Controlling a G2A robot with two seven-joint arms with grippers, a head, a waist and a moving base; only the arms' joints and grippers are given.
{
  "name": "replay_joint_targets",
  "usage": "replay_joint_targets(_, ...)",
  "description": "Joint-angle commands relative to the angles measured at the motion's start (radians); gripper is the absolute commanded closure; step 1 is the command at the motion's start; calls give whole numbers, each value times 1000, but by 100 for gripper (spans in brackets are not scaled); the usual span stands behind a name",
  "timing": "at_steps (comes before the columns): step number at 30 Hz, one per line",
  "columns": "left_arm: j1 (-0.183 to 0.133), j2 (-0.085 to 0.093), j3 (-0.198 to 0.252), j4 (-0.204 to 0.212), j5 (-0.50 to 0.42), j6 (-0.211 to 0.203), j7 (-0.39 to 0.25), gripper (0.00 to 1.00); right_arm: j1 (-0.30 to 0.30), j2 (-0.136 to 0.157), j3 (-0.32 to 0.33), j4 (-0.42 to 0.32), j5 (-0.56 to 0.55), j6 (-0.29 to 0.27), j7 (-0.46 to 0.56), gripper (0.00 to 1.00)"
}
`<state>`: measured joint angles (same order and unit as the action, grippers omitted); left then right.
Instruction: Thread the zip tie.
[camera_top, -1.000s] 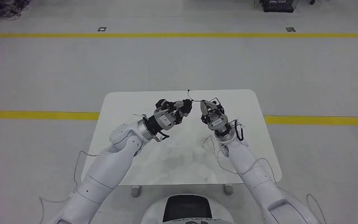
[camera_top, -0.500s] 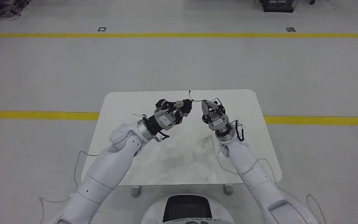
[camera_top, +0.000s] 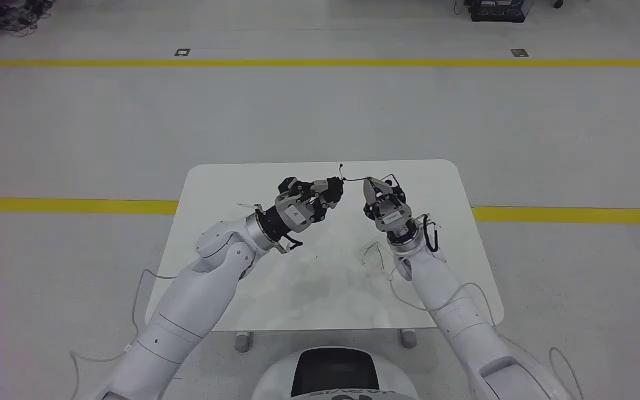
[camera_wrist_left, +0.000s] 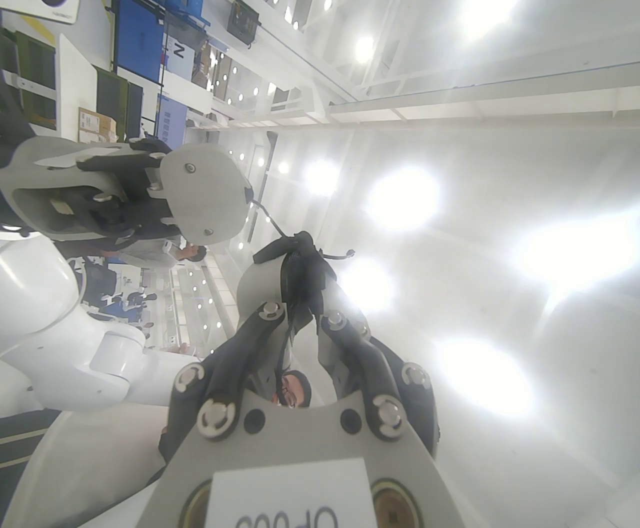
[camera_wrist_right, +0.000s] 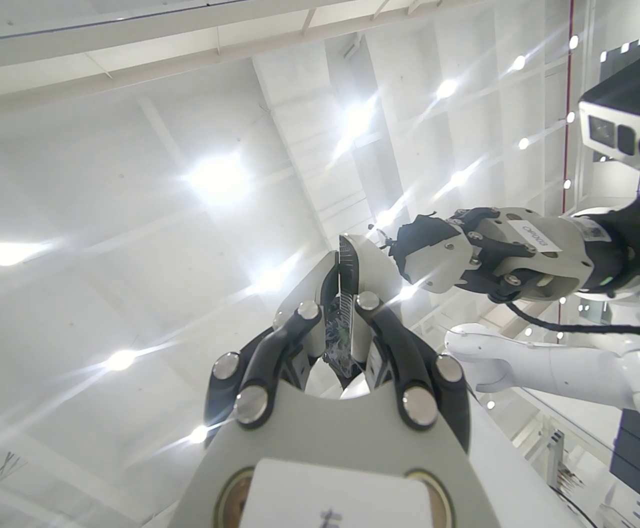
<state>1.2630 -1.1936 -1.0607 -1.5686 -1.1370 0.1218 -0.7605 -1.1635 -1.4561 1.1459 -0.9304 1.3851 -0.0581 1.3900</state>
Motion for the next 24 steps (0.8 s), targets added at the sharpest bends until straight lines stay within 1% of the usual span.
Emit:
replay_joint_targets(1,0,0,0,0,0,0,0,100,0,0,1,1,0,0,0,100)
replay_joint_targets(24,0,0,0,0,0,0,0,100,4,2,14,9,-3,-2,0,100)
